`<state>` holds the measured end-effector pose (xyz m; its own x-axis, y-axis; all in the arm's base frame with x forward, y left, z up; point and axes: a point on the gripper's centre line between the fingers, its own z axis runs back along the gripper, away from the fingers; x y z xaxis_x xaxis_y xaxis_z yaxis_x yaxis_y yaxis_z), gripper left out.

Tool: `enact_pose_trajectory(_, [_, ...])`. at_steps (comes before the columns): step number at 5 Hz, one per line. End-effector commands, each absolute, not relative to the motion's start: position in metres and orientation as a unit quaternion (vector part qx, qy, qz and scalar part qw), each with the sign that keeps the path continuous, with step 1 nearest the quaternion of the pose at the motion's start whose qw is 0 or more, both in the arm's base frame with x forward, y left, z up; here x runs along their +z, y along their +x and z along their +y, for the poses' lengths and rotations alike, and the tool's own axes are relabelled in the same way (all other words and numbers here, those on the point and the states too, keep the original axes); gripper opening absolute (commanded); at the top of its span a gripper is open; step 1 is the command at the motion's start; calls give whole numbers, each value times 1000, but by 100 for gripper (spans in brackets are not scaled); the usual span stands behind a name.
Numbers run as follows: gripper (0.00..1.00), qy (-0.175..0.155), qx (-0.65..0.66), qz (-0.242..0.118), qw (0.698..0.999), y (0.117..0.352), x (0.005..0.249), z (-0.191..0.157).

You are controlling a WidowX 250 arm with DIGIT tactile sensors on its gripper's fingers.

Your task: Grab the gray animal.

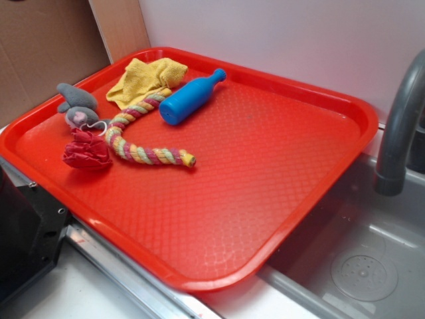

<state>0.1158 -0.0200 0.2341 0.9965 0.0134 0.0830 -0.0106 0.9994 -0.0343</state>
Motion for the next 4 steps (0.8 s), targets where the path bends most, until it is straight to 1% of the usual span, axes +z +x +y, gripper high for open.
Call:
enact_pose_trajectory(1, [100, -17, 6, -42, 999, 116, 234, -20])
enact_pose_trajectory(2, [100, -33, 119, -72, 990, 123, 225, 0])
enact_pose_trajectory(3, [100, -37, 223, -101, 969, 126, 206, 18])
enact_pose_trajectory(4, [100, -41, 306, -103, 946, 130, 184, 43])
